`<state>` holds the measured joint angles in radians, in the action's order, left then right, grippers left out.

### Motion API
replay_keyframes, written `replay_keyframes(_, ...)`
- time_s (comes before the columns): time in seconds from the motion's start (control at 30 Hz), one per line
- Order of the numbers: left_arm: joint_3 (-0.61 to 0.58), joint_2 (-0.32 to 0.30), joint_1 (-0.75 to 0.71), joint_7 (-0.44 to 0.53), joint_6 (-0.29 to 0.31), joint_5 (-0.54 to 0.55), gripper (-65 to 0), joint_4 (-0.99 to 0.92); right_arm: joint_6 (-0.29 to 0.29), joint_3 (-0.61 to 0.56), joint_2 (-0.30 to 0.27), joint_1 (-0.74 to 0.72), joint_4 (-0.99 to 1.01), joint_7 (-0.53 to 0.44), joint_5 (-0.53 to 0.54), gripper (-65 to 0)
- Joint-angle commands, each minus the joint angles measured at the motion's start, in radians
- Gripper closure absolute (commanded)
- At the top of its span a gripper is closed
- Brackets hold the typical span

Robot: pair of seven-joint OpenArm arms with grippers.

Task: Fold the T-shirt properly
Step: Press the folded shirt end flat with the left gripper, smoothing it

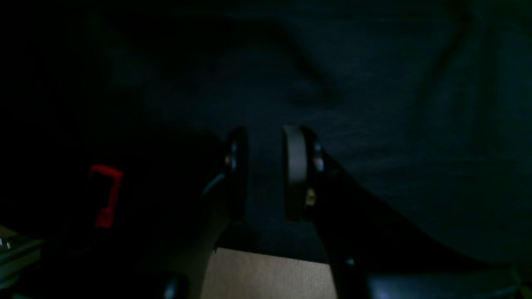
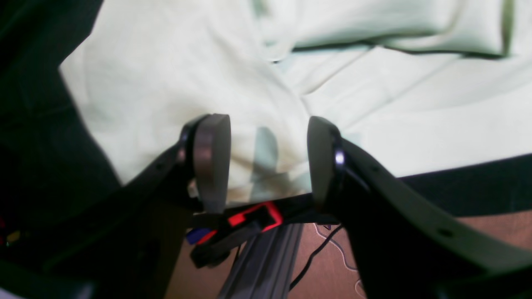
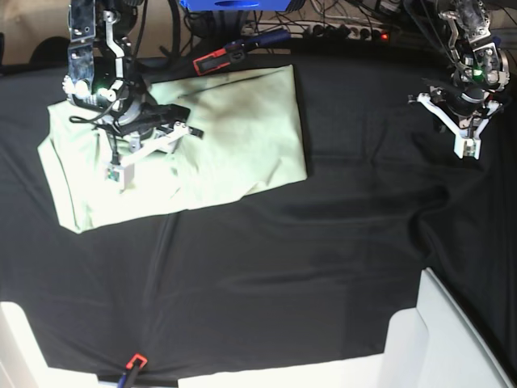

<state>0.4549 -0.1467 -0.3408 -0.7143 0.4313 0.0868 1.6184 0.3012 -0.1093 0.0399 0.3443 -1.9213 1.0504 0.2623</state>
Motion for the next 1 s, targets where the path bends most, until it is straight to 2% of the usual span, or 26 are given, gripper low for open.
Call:
replay_keyframes(0.0,0.003,-0.017,0.001,0.012,-0.004,0.003,-15.6,0.015,-0.003,0.007,0.008,0.009,-0.02,-0.008,0.009,-29.2)
replay_keyframes(0.17,0.002,-0.008,0.012,0.011,-0.004,0.009,-16.0,0.015,-0.003,0.015,0.004,0.012,-0.02,-0.014,0.009,-29.2)
replay_keyframes(0.23,0.002,0.009,0.013,0.009,-0.004,0.061,-17.8,0.015,-0.006,0.036,0.002,0.011,-0.022,-0.042,0.009,-29.2)
replay_keyframes(0.27,0.0,0.009,0.012,0.008,-0.002,0.1,-20.5,0.015,-0.006,0.046,0.002,0.011,-0.022,-0.055,0.009,-29.3)
replay_keyframes(0.37,-0.003,0.009,-0.001,0.006,-0.002,0.265,-34.3,0.015,-0.007,0.082,0.002,0.011,-0.02,-0.085,0.009,-29.7)
replay_keyframes(0.43,-0.034,0.0,-0.019,0.006,-0.002,0.368,-39.1,0.001,-0.007,0.105,0.002,0.009,-0.02,-0.086,0.009,-29.7)
replay_keyframes(0.57,-0.17,-0.055,-0.014,0.011,-0.002,0.551,-40.0,-0.096,-0.02,0.132,-0.01,0.008,-0.019,-0.086,0.009,-29.9)
replay_keyframes(0.67,-0.276,-0.089,0.021,0.012,-0.001,0.67,-40.1,-0.166,-0.101,0.133,-0.03,0.008,-0.019,-0.086,0.009,-29.9)
replay_keyframes(0.73,-0.316,-0.098,0.041,0.014,0.044,0.726,-40.1,-0.198,-0.125,0.142,-0.038,0.012,-0.019,-0.086,0.009,-29.9)
replay_keyframes(0.83,-0.33,-0.093,0.062,0.014,0.171,0.762,-40.1,-0.215,-0.127,0.171,-0.038,0.012,-0.017,-0.086,0.009,-29.9)
replay_keyframes(0.9,-0.333,-0.08,0.078,0.008,0.203,0.758,-40.1,-0.228,-0.127,0.171,-0.039,0.014,-0.017,-0.086,0.009,-29.9)
replay_keyframes(0.97,-0.333,-0.061,0.087,0.006,0.206,0.758,-40.1,-0.244,-0.127,0.171,-0.039,0.014,-0.017,-0.086,0.009,-29.9)
